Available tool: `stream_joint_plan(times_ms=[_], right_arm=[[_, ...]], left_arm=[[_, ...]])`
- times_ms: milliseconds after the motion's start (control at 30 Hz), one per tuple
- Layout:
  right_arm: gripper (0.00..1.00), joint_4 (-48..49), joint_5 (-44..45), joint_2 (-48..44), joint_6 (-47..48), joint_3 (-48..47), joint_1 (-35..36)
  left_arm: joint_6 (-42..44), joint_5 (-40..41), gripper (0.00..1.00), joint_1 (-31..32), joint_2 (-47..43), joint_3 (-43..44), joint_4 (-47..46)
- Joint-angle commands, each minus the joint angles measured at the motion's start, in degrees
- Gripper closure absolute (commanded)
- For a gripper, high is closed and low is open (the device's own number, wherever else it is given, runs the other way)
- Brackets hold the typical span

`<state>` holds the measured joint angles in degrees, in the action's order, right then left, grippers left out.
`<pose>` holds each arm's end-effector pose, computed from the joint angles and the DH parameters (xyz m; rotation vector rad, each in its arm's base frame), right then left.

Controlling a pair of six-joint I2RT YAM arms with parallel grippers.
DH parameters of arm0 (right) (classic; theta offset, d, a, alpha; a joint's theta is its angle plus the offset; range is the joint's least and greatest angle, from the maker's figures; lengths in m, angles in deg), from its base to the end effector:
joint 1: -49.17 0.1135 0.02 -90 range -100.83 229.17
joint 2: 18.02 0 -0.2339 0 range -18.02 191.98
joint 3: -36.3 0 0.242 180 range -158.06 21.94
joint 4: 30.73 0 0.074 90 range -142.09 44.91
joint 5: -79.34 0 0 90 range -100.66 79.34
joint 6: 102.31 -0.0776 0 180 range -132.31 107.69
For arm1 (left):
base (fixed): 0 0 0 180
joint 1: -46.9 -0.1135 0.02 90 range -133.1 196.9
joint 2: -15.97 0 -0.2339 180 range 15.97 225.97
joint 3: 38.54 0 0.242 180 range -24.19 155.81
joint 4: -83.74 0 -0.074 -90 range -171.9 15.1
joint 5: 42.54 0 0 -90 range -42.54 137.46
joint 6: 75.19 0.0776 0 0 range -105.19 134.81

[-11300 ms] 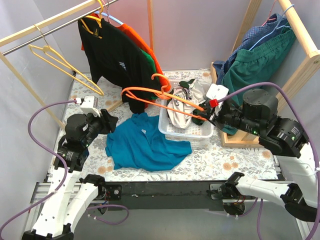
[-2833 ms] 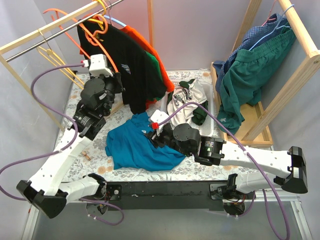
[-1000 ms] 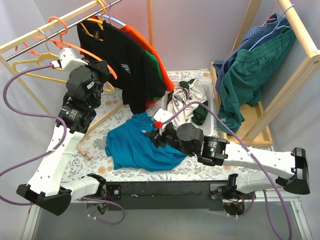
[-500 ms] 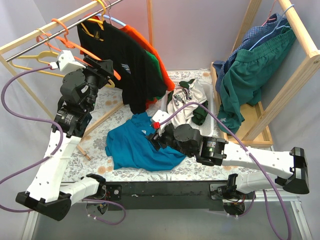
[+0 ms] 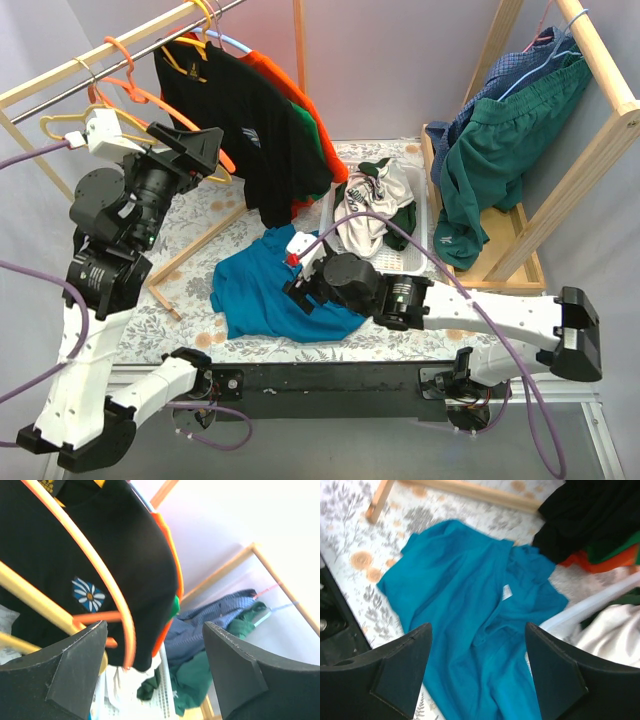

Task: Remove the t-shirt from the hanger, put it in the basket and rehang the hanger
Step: Pick up the T-shirt from the center of the board.

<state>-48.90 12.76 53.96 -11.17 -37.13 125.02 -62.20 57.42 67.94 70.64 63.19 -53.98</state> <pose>0.1102 0.3111 0.3003 -0.9280 1.6249 0.5299 0.1910 -0.0591 0.4940 -0.8921 1.3531 -1.2321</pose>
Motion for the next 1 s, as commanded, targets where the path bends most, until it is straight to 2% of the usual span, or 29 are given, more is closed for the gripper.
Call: stream_joint_plan(times_ms=[0,267,433,667,767,867,900,967], right_arm=[[0.16,-0.9,-5.4,4.6,-2.9,-0.3,-1.0],[0.14,0.8,-18.7,15.4,-4.9,0.3,-5.1],[0.13,2.8,-24.7,23.2,-4.3,-1.3,-6.7],[0.15,-0.7,-24.6,33.0,-3.0,-6.8,-8.3],[0.25,-2.7,-23.8,35.9,-3.9,-6.3,-8.3],[0.72,-3.7,-23.8,36.6,-4.8,-4.3,-8.3],[0.95,-3.9,-21.9,36.6,-5.2,-3.7,-8.3],[0.99,-3.9,-19.7,35.3,-6.1,-1.8,-8.3]], left_arm=[[0.1,-4.7,0.23,-0.3,-3.0,-0.1,4.5],[4.8,-15.4,0.20,-0.3,-11.9,-5.6,5.3],[7.1,-13.6,0.19,-0.3,-18.0,-11.1,5.4],[8.8,-12.5,0.16,-0.3,-21.5,-15.8,8.5],[8.5,-12.6,0.15,-0.3,-22.4,-18.5,9.6],[8.3,-12.9,0.14,-0.3,-23.2,-21.2,9.9],[8.4,-13.2,0.14,-0.3,-23.4,-21.7,9.9],[8.3,-13.5,0.14,-0.3,-23.5,-22.9,9.9]])
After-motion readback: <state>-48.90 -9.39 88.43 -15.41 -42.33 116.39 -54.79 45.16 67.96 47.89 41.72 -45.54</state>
